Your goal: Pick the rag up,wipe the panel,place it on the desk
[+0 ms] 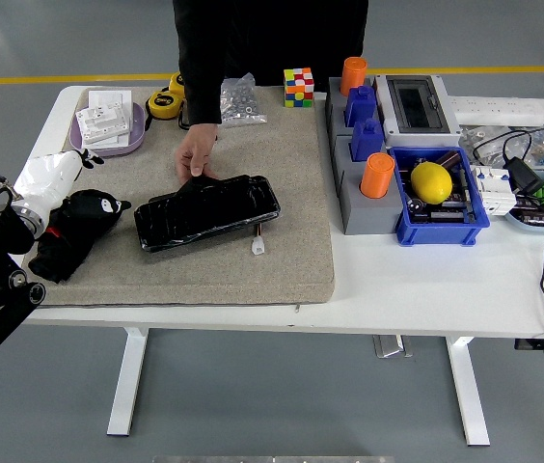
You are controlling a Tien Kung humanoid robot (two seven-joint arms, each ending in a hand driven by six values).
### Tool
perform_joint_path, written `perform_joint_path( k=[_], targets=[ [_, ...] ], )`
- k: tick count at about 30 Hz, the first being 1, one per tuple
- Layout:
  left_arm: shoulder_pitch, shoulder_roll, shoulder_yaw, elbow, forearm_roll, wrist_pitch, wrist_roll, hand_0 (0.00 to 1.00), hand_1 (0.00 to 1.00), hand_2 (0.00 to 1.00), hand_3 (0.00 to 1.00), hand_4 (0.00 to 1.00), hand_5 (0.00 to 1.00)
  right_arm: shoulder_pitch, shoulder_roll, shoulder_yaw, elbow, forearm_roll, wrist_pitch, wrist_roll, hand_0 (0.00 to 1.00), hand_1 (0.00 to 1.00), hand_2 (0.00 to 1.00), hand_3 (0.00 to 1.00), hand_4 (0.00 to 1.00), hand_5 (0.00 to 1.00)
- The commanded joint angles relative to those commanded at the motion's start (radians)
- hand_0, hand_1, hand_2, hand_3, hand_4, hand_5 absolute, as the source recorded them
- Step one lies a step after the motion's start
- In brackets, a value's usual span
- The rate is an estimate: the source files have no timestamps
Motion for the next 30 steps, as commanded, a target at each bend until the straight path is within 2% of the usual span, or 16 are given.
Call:
perform_joint_path(
  k=[5, 8, 16, 25, 30],
  targets=[
    [0.033, 0.005, -0.059, -0.069, -0.043, 0.006, 0.007, 0.491, 0.678, 0.736, 0.771, 0.998, 0.645, -0.002, -0.001, 0.002, 0.000, 0.001, 0.000, 0.000, 0.685, 0.460, 0.642, 0.616, 0.998, 0.674],
    [0.050, 0.016, -0.084, -0.126, -0.061, 0.005, 0.011, 0.491, 0.678, 0.736, 0.771, 0.998, 0.645, -0.002, 0.000, 0.005, -0.002, 0.002, 0.001, 0.000, 0.685, 0.460, 0.642, 0.616, 0.998, 0.674],
    [0.080, 0.038, -0.118, -0.216, -0.119, 0.016, -0.003, 0.485, 0.664, 0.726, 0.769, 0.998, 0.648, -0.004, 0.003, -0.002, -0.005, 0.006, 0.004, 0.003, 0.686, 0.461, 0.642, 0.615, 0.998, 0.673],
    [0.154, 0.046, -0.217, -0.391, -0.172, 0.029, -0.010, 0.480, 0.660, 0.724, 0.768, 0.998, 0.652, -0.015, 0.009, 0.008, -0.017, 0.004, 0.014, 0.001, 0.686, 0.462, 0.642, 0.615, 0.998, 0.674],
    [0.162, 0.054, -0.244, -0.426, -0.172, 0.027, -0.009, 0.480, 0.659, 0.721, 0.769, 0.998, 0.653, -0.019, 0.009, 0.008, -0.018, 0.004, 0.017, 0.000, 0.687, 0.461, 0.642, 0.615, 0.998, 0.674]
  ],
)
